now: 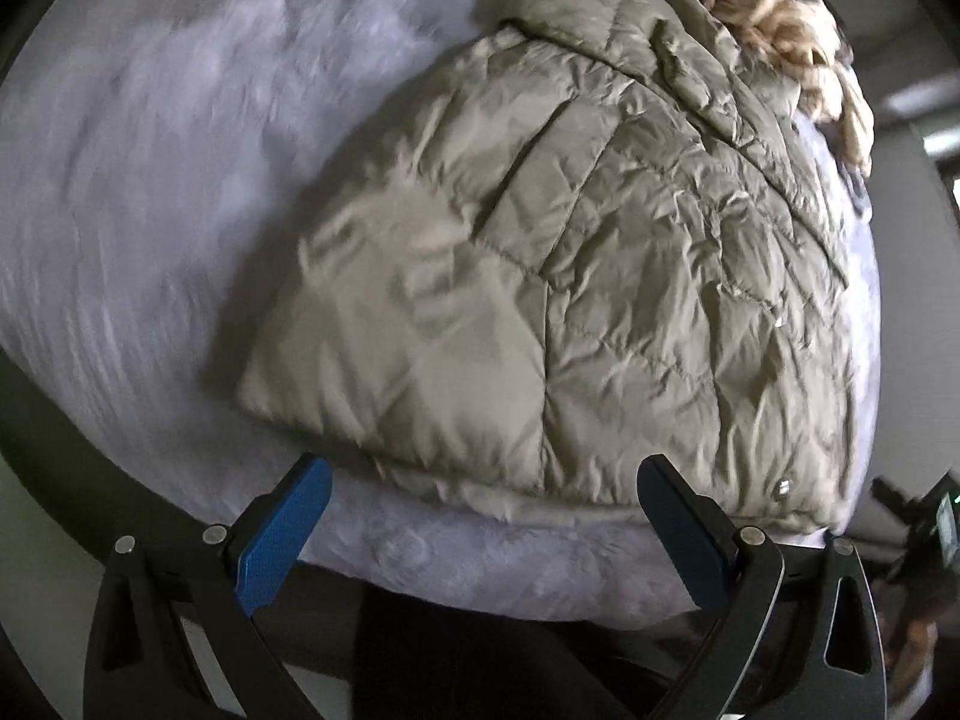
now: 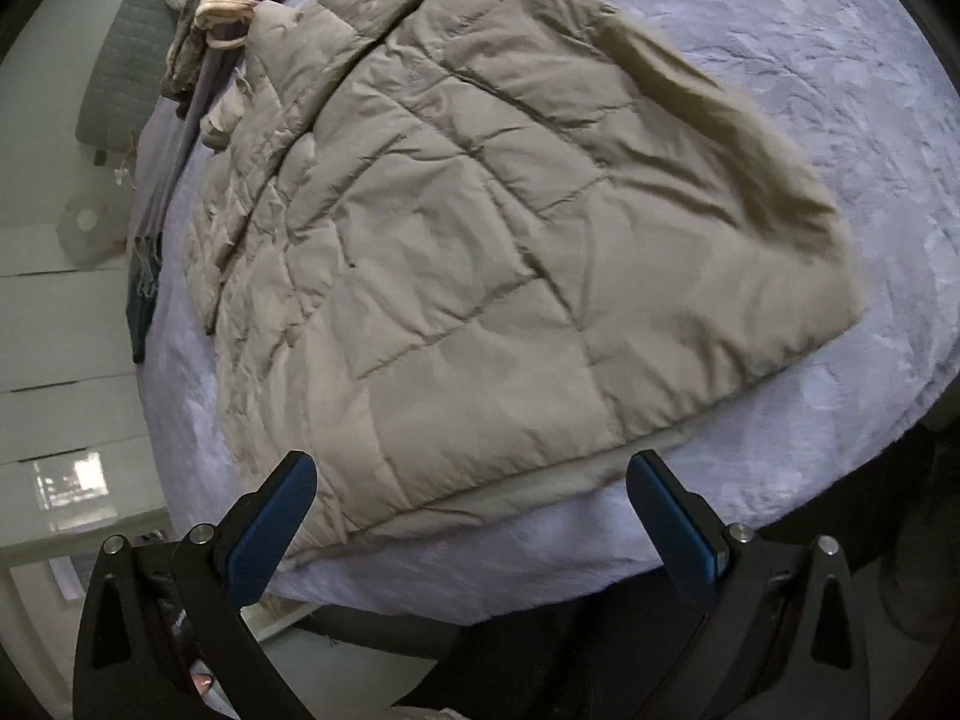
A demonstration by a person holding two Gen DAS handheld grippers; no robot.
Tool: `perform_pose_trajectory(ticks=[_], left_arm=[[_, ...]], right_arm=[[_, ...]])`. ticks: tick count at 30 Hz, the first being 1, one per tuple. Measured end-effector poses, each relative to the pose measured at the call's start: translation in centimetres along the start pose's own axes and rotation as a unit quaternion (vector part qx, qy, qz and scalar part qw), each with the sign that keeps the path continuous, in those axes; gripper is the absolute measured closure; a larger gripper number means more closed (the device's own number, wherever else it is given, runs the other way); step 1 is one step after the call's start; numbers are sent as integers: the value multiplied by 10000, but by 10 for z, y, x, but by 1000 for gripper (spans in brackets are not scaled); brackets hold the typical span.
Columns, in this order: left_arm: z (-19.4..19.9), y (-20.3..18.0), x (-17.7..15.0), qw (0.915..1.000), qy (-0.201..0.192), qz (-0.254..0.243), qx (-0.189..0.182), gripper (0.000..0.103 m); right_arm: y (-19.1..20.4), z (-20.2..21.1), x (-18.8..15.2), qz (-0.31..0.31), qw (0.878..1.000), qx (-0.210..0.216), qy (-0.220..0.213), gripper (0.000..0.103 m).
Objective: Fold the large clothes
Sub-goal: 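Grasp the coat hem end with the right tool while the left tool grasps beside it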
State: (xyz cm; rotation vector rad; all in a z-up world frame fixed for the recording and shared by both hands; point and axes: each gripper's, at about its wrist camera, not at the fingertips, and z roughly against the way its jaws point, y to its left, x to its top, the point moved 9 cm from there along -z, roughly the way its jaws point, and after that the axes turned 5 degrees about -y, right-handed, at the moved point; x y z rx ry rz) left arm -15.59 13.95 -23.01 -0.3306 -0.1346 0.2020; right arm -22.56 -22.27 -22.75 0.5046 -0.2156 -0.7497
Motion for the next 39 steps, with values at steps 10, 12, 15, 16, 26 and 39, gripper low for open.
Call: perform_pose_trajectory(ticks=[10, 12, 15, 16, 26, 39], left_arm=[[-37, 3, -22, 9929, 470, 870, -661, 1], [-42, 1, -14, 9914, 427, 1019, -698, 1], [-43, -2, -1, 9907, 295, 1101, -737, 1], [-43, -3, 3, 9906, 251, 1117, -743, 1], [-47, -15, 30, 9927, 52, 967, -717, 46], [4, -29, 63, 9922, -473, 255, -1121, 85]], right_arm=[[-65, 6, 10, -1109, 9934, 304, -40, 0], [-73, 2, 10, -1372, 9896, 438, -5, 0], [-78, -3, 12, -1624, 9848, 609, -56, 0], [-80, -5, 13, -1728, 9826, 678, -82, 0], [-70, -11, 26, -2594, 9524, 1558, -381, 9], [-46, -6, 24, -1873, 9759, 1025, -451, 95]])
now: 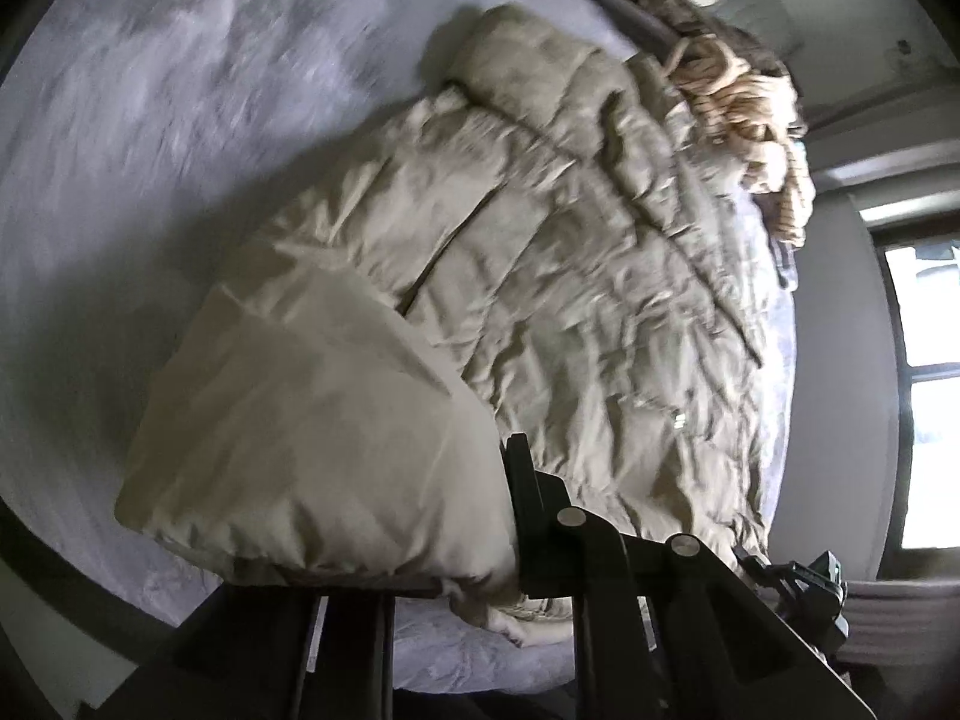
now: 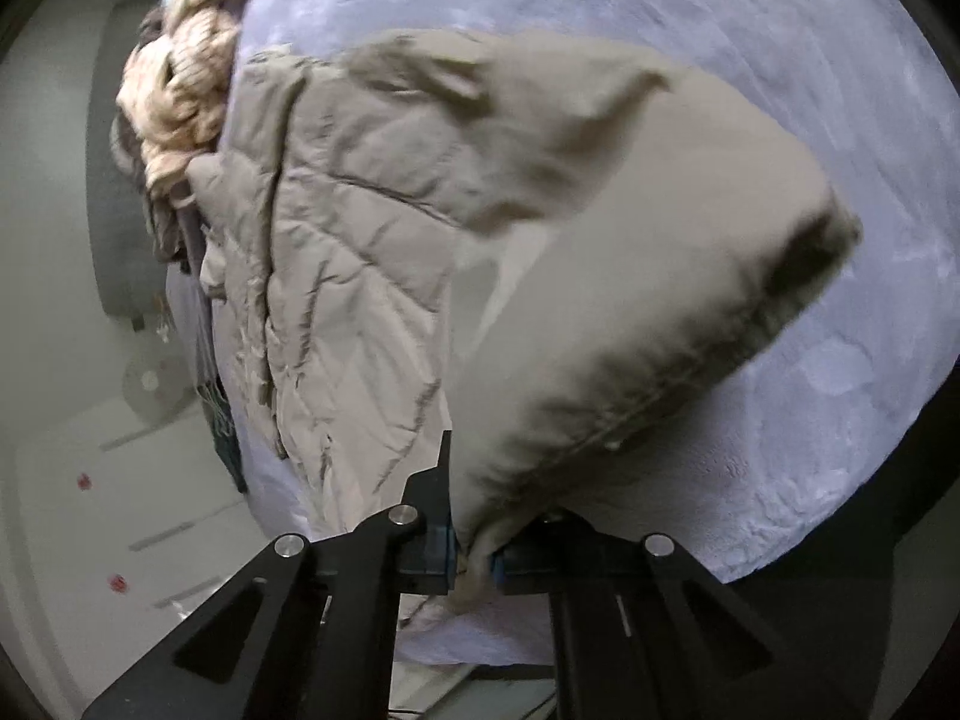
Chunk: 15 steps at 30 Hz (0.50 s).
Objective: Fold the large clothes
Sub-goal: 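Grasp the coat hem end with the right tool while the left tool grasps beside it, then lift and fold the held hem end over toward the collar with both tools, then release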
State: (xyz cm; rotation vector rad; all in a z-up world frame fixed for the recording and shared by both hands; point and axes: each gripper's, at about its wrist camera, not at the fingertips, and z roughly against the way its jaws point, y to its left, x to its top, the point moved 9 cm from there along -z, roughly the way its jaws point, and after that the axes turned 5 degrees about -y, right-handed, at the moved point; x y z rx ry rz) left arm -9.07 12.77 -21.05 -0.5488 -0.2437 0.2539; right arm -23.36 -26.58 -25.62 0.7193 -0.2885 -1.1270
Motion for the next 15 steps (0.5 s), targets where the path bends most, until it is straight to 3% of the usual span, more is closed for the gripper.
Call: perform_pose_trajectory(ticks=[7, 15], left_arm=[[24, -35, 31, 9976, -324, -556, -242, 85], [51, -90, 103, 9886, -988, -1091, -325, 85]], right_arm=[[42, 17, 8, 800, 9961, -113, -355, 96], [139, 38, 40, 1984, 9777, 60, -686, 96]])
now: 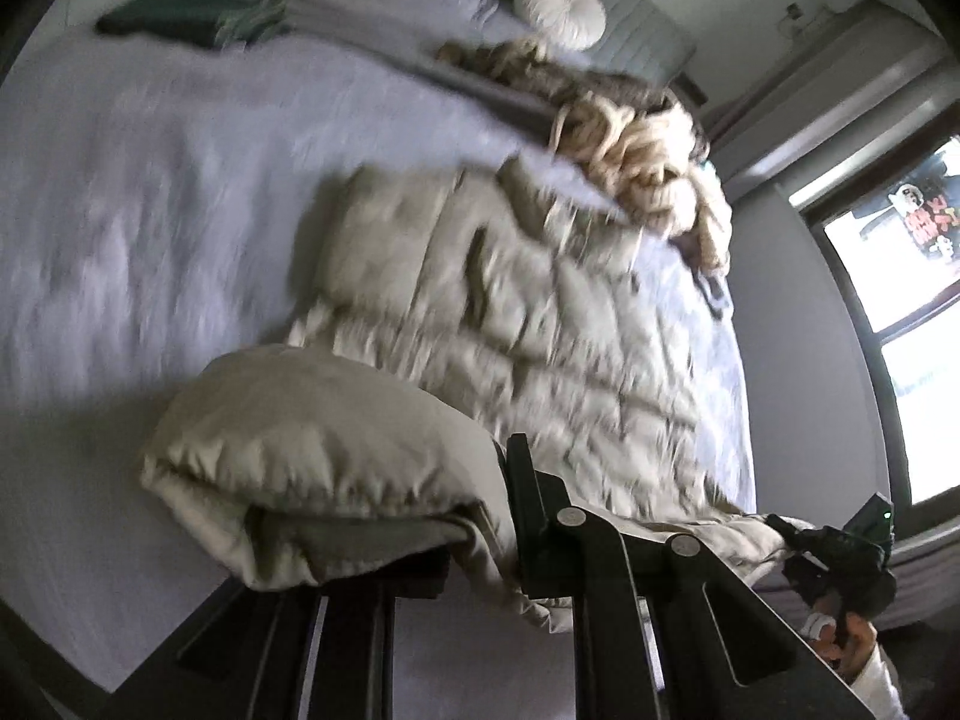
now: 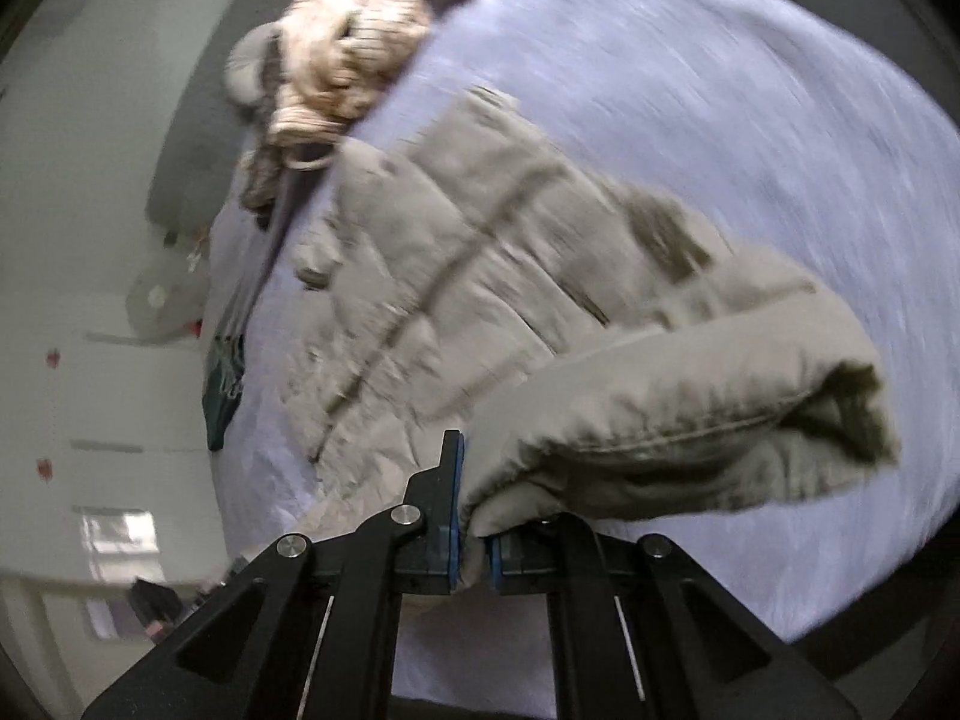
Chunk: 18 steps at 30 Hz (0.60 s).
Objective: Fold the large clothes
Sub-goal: 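Lift and fold the held hem end over toward the collar with both tools, then release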
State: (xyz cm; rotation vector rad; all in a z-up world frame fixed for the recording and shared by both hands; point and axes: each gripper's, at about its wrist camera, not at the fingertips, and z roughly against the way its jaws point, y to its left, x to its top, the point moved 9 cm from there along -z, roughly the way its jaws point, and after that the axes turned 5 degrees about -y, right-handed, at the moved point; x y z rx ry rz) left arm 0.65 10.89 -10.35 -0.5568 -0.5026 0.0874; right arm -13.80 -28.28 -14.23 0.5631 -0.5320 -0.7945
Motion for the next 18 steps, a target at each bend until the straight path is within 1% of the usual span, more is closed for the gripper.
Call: perform_pose_trajectory(ticks=[4, 5, 7, 11, 13, 15, 17, 18], left_arm=[[-6, -19, 46, 9993, -337, -106, 136, 85], [-10, -23, 59, 9988, -412, -145, 209, 85], [-21, -30, 82, 9975, -550, -199, 394, 85], [-57, -38, 134, 9934, -795, -307, 769, 85], [-75, -35, 150, 9921, -782, -331, 924, 85], [-103, -27, 169, 9907, -699, -362, 1109, 85], [-126, -18, 178, 9898, -606, -402, 1227, 85], [-145, -10, 185, 9892, -535, -432, 1294, 85]], right_arm=[[41, -8, 50, 496, 9986, 173, -103, 96], [57, -14, 69, 628, 9977, 243, -119, 96], [77, -23, 101, 861, 9957, 338, -109, 96], [107, -53, 157, 1258, 9914, 358, -24, 96], [117, -77, 184, 1363, 9903, 272, 40, 96], [120, -99, 200, 1326, 9909, 187, 126, 96], [118, -128, 214, 1225, 9921, 130, 236, 96], [117, -141, 219, 1200, 9924, 101, 255, 96]])
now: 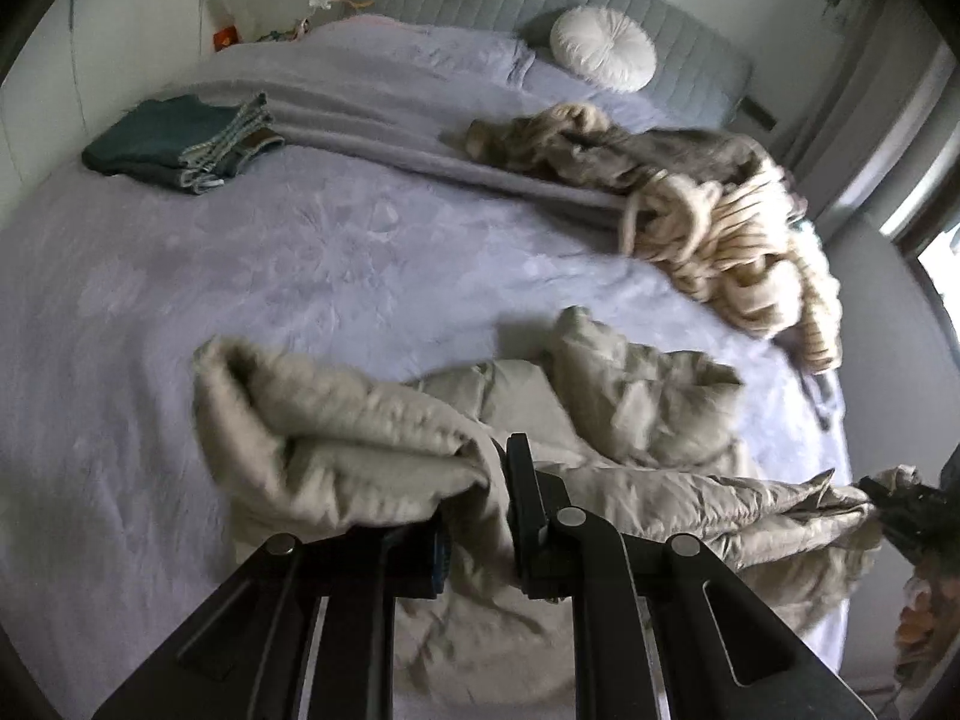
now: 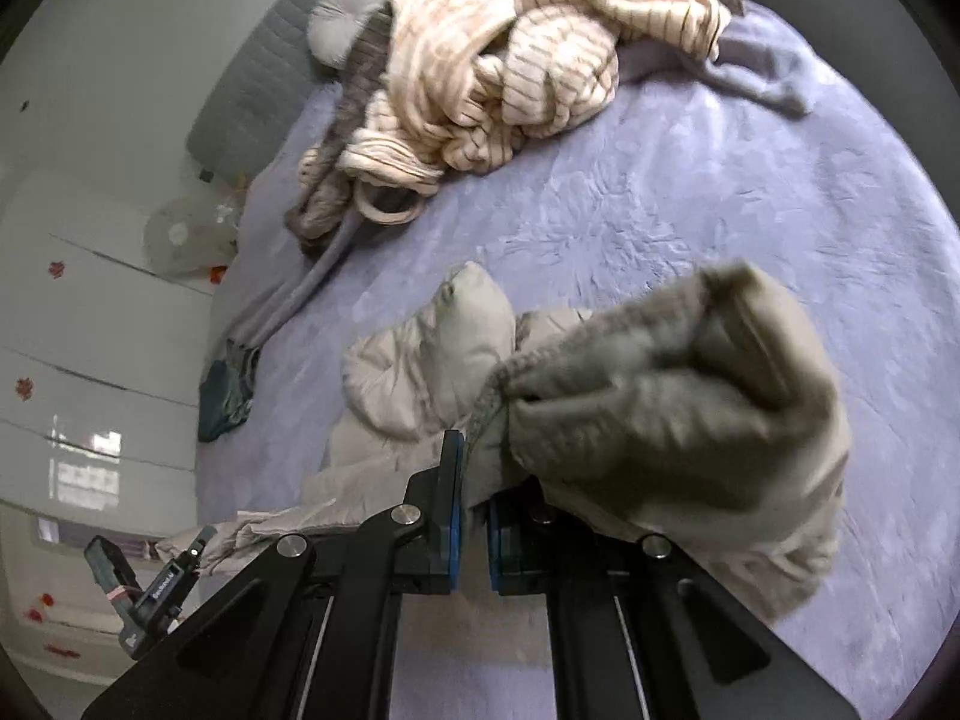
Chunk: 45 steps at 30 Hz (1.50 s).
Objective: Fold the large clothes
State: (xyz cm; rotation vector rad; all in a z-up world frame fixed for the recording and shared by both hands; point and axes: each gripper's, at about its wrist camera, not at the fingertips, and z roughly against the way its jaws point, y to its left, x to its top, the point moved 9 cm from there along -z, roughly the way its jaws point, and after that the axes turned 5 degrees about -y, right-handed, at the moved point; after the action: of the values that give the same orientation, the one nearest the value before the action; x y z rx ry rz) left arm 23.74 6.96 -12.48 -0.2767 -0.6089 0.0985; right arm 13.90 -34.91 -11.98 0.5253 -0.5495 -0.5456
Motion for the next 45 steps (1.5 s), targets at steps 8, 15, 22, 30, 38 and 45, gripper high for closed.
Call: perform_pose_trajectory(ticks=[8, 15, 22, 30, 38, 45], left_arm=[[-117, 20, -11, 9982, 548, 3, 241, 85], [-163, 20, -20, 9976, 578, -69, 376, 85], [-158, 16, -15, 9961, 682, -178, 539, 85], [-110, 16, 3, 9944, -163, -678, 792, 1], [-90, -19, -7, 9974, 185, -679, -168, 69], [-114, -106, -47, 9854, 263, -1434, -875, 71]], right_arm=[[-43, -105, 19, -325, 9990, -303, 64, 96], [-70, -145, 16, -534, 9981, -301, 76, 96], [-73, -148, 17, -579, 9979, -231, 187, 95], [-61, -116, 26, -336, 9993, -133, 4, 45], [-28, -93, 8, 432, 9990, -123, 65, 96], [38, -137, -41, 1534, 9870, 227, 412, 97]])
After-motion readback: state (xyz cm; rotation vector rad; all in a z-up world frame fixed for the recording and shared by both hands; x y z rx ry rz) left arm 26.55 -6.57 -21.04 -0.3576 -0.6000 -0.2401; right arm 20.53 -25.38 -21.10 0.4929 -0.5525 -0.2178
